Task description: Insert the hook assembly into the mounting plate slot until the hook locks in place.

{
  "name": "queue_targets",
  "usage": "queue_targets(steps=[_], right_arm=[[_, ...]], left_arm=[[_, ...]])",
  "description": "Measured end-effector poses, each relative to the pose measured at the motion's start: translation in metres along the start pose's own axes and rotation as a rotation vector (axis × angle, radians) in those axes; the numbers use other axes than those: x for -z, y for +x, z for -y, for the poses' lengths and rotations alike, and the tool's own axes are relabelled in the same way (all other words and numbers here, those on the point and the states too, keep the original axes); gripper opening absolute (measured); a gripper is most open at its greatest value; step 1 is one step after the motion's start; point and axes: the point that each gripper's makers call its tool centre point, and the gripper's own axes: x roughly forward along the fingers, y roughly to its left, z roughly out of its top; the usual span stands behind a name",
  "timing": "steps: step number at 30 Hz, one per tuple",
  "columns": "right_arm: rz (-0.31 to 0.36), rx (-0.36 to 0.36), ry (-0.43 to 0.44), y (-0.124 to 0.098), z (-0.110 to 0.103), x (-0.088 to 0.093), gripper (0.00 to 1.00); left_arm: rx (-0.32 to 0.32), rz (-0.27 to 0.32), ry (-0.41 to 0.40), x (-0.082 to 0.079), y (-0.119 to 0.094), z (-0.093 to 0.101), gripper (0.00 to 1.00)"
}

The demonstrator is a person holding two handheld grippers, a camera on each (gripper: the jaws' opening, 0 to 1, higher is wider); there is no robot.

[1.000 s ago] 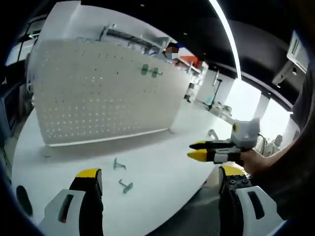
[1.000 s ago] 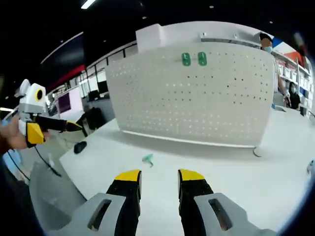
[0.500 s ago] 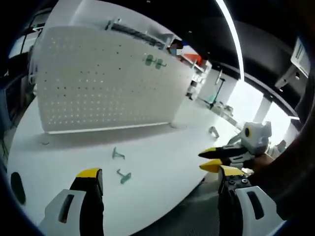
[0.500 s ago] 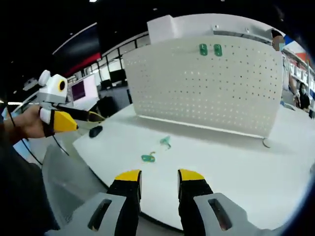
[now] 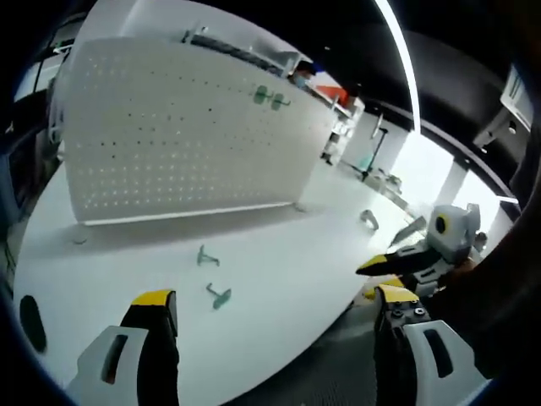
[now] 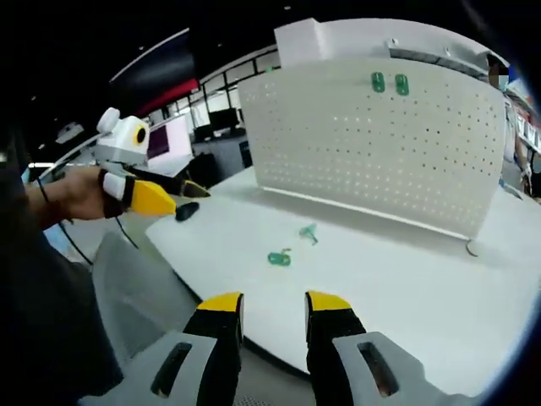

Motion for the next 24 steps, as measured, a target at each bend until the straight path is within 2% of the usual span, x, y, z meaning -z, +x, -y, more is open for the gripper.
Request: queue_targets(steps=[6, 14, 16, 19, 24], right_arm=[[-0.002, 0.006, 0.004, -0.009, 0.000, 0.002, 0.28], [0.006, 0.013, 0.034, -0.008, 0.004, 0.001, 0.28], [0.004, 0.011, 0.031, -0.007, 0.004, 0.001, 0.28], [0.007, 0.009, 0.033, -0.006, 0.004, 0.000, 0.28], [0.003, 0.014, 0.029, -0.003, 0.006, 0.001, 0.27]], left_arm=[[0.014, -0.028, 0.002, 0.011, 0.008, 0.002, 0.97], [0.028, -0.062, -0.009, 0.023, 0.021, -0.003, 0.94], [0.032, -0.082, -0.006, 0.029, 0.025, -0.005, 0.93], [0.026, -0.133, 0.053, 0.042, 0.030, -0.010, 0.93], [0.042, -0.147, 0.038, 0.052, 0.040, -0.014, 0.88]])
